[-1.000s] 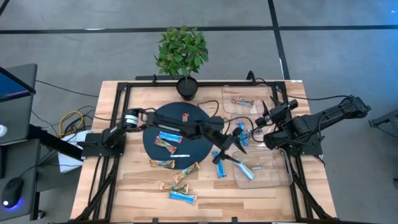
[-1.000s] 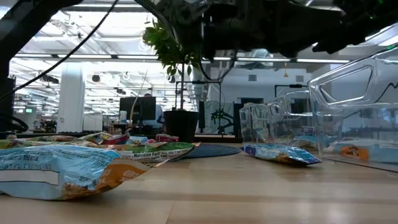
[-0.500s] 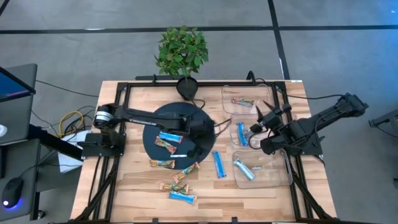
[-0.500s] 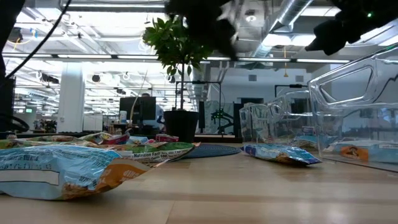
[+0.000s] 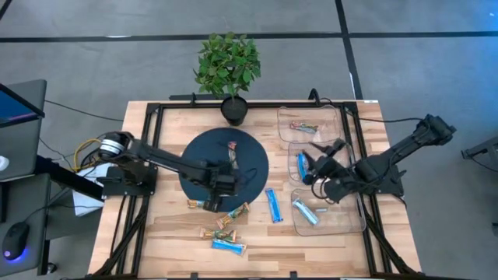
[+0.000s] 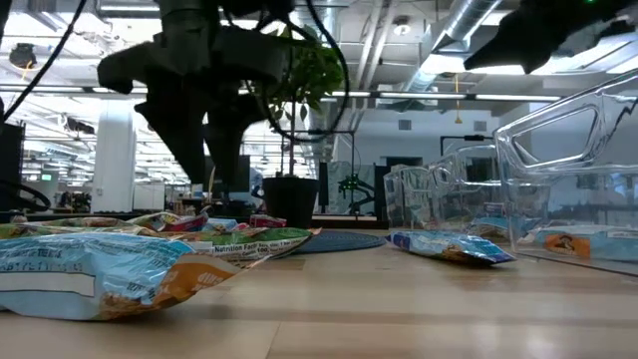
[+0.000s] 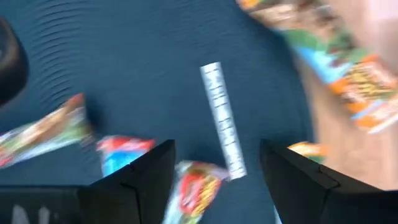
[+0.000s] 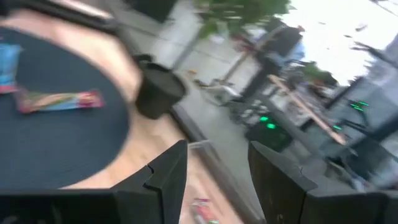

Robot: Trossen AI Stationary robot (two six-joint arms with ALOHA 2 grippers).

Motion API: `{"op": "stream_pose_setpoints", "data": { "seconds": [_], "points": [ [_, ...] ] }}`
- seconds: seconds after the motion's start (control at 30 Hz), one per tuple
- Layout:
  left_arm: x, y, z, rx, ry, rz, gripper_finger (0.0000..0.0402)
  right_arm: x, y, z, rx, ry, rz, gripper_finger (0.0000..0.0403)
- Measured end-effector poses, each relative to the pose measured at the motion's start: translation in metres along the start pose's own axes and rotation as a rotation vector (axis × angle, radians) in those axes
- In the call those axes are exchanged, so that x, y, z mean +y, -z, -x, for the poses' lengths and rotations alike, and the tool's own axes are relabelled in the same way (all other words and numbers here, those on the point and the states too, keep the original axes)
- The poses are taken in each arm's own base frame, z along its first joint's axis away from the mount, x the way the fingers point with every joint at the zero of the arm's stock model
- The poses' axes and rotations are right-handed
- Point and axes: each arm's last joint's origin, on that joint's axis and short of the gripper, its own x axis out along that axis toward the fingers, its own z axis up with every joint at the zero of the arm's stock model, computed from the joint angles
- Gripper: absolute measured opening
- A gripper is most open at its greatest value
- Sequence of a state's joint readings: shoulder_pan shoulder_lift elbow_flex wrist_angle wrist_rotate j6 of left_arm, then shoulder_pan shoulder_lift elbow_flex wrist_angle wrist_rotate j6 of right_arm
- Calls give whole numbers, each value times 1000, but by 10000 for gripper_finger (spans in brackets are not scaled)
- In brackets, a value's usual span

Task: Pick and place Granola Bars by type
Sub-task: Put the red granola bar into the top transparent bin

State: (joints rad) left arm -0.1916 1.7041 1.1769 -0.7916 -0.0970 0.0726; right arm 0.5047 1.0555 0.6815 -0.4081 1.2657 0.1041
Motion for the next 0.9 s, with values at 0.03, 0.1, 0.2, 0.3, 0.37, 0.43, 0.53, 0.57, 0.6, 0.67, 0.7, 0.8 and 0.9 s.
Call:
{"op": "stream_pose_setpoints", "data": {
  "seconds": [0.03,0.1,0.2,0.3,0.37,0.43,0.53,0.57,0.6,0.67,0.7,0.8,0.9],
  "points": [
    [1,4,3,-3,-37,12,229,3,-2,-2,-1,-41,12,163],
    [3,12,9,-13,-129,42,229,10,-7,-7,-10,-116,42,163],
    [7,25,17,-46,-252,80,229,18,-15,-18,-44,-235,89,163],
    [10,38,18,-85,-317,109,229,25,-22,-31,-108,-368,138,163],
    [11,45,18,-123,-352,128,229,27,-25,-40,-163,-442,179,163],
    [12,50,20,-168,-410,144,229,26,-30,-49,-236,-506,202,163],
    [13,60,23,-218,-493,166,229,22,-35,-64,-340,-607,201,163],
    [14,63,25,-234,-516,176,229,19,-35,-69,-363,-640,196,163],
    [15,66,26,-256,-538,188,229,16,-35,-74,-389,-673,183,163],
    [15,75,29,-278,-577,215,229,9,-35,-84,-418,-733,157,163],
    [15,78,28,-293,-593,232,229,5,-34,-88,-425,-761,139,163],
    [14,91,23,-348,-609,273,229,-5,-30,-101,-438,-835,90,163],
    [12,99,18,-379,-614,236,229,-6,-23,-114,-414,-879,60,163]
  ]
}}
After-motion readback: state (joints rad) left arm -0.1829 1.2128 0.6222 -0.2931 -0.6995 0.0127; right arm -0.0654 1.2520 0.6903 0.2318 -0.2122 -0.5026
